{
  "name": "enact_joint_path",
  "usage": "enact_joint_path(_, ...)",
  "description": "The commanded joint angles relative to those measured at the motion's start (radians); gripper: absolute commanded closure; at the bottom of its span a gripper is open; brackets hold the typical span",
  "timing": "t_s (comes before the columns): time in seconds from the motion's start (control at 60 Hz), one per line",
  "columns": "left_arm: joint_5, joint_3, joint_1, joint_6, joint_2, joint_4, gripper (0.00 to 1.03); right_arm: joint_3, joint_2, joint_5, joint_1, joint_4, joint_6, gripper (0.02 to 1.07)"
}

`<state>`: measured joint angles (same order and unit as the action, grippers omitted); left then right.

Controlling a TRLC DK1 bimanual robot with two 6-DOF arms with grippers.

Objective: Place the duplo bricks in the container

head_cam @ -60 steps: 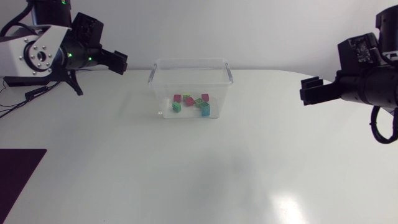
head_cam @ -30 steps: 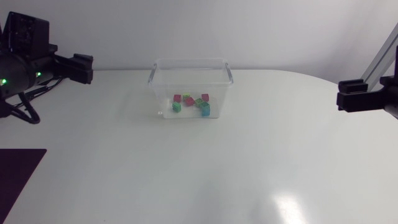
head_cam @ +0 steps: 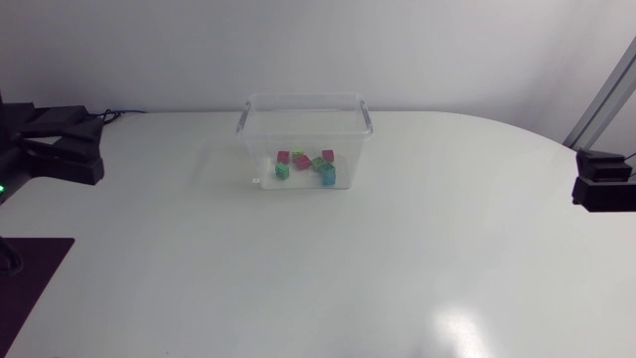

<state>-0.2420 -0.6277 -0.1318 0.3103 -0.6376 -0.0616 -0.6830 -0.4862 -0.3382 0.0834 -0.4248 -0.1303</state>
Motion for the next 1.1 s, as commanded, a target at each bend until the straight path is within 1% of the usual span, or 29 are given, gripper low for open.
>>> enact_joint_path(0.0, -0.025, 0.034, 0.001, -0.030, 0.041, -0.003, 0.04, 0.042, 0.047, -0.010, -0.008, -0.017, 0.017, 0.07)
enact_joint_path(0.133, -0.034, 0.063, -0.003, -0.039, 0.108, -0.015, 0.04, 0.077, 0.107, -0.032, -0.010, -0.022, -0.012, 0.07)
enact_joint_path(0.217, -0.052, 0.088, -0.008, -0.039, 0.154, -0.020, 0.04, 0.103, 0.150, -0.058, -0.013, -0.025, -0.043, 0.07)
enact_joint_path(0.317, -0.085, 0.106, -0.011, -0.046, 0.187, -0.049, 0.04, 0.129, 0.199, -0.081, -0.017, -0.026, -0.068, 0.07)
enact_joint_path(0.55, -0.109, 0.151, -0.014, -0.079, 0.282, -0.070, 0.04, 0.155, 0.294, -0.079, -0.017, -0.025, -0.065, 0.07)
enact_joint_path(0.75, -0.138, 0.195, -0.019, -0.082, 0.351, -0.080, 0.04, 0.181, 0.340, -0.078, -0.013, -0.037, -0.069, 0.07)
enact_joint_path(1.083, -0.009, 0.342, 0.033, -0.160, 0.449, -0.032, 0.04, 0.354, 0.392, 0.064, -0.037, 0.120, -0.002, 0.07)
